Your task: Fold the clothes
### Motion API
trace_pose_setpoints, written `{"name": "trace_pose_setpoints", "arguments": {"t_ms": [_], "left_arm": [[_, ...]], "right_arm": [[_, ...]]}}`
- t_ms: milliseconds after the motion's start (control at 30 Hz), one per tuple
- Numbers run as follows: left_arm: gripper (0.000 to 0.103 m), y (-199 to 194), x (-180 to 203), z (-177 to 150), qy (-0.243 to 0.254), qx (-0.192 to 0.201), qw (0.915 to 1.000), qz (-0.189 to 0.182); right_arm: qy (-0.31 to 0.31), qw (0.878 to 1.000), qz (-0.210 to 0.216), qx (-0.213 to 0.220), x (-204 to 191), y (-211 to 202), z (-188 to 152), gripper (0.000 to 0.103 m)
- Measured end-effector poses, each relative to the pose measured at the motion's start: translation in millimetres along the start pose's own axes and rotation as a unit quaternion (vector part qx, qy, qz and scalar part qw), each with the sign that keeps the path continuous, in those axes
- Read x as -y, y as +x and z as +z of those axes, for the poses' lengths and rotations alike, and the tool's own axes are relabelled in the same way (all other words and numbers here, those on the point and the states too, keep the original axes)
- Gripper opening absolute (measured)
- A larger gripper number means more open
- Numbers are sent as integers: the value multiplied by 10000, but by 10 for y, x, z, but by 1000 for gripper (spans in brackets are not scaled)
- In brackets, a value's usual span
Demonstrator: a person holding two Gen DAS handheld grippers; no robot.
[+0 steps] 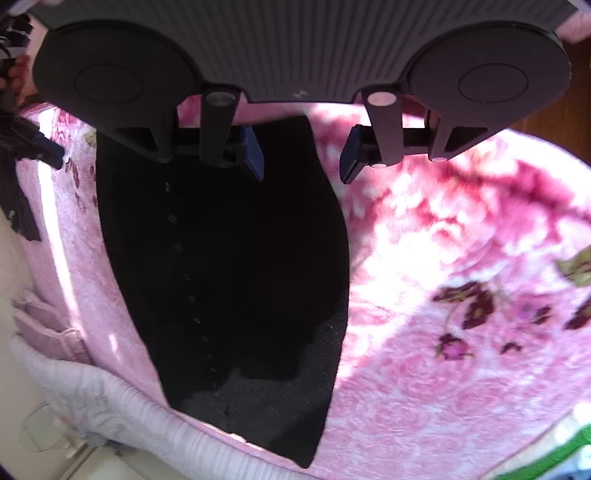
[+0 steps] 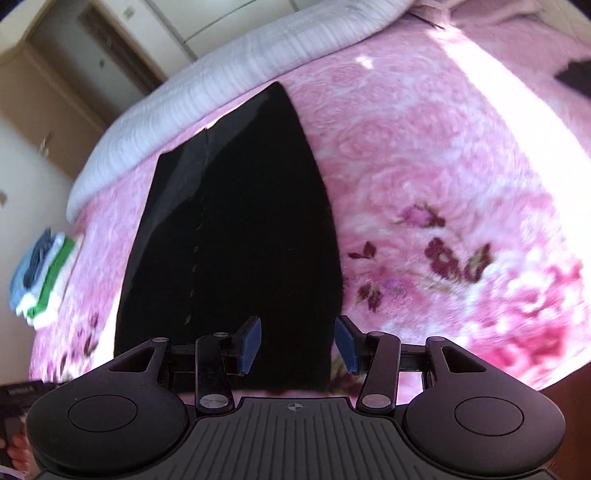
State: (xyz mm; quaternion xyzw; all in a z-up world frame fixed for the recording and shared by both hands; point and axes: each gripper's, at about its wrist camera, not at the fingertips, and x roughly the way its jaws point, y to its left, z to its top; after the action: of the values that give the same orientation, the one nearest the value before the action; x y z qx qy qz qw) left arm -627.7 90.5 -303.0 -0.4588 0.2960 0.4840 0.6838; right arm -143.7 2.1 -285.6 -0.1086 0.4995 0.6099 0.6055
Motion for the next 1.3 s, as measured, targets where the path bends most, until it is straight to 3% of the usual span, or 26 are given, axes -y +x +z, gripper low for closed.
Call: {"name": "trace_pose_setpoints", "arguments": {"t_ms": [167,300,400,700,1100,1300], "left_arm": [[40,245,-411,-215,-264,276,9954,-877],[37,233,-653,-430,-741,391,9878,-1316],[39,129,-743,-495,-872,643,9761,-1885],[39,315,-815,-567,-1432,667,9677,-1967],[39,668,-808,-371,-1832,613,9554,-2233],[37,820,-785,-260,-1905,573,9490,-2445]], "right_arm": [[427,9982,163,386,359,273,-327,48],[564,9950,127,812,402,165,-580,48],[755,9925,350,901,362,-11,-615,48],[1135,9849,915,934,389,-308,-636,48],[1493,9769,1525,-43,791,294,-423,48],[1805,9614,2044,-371,952,561,-349,48]]}}
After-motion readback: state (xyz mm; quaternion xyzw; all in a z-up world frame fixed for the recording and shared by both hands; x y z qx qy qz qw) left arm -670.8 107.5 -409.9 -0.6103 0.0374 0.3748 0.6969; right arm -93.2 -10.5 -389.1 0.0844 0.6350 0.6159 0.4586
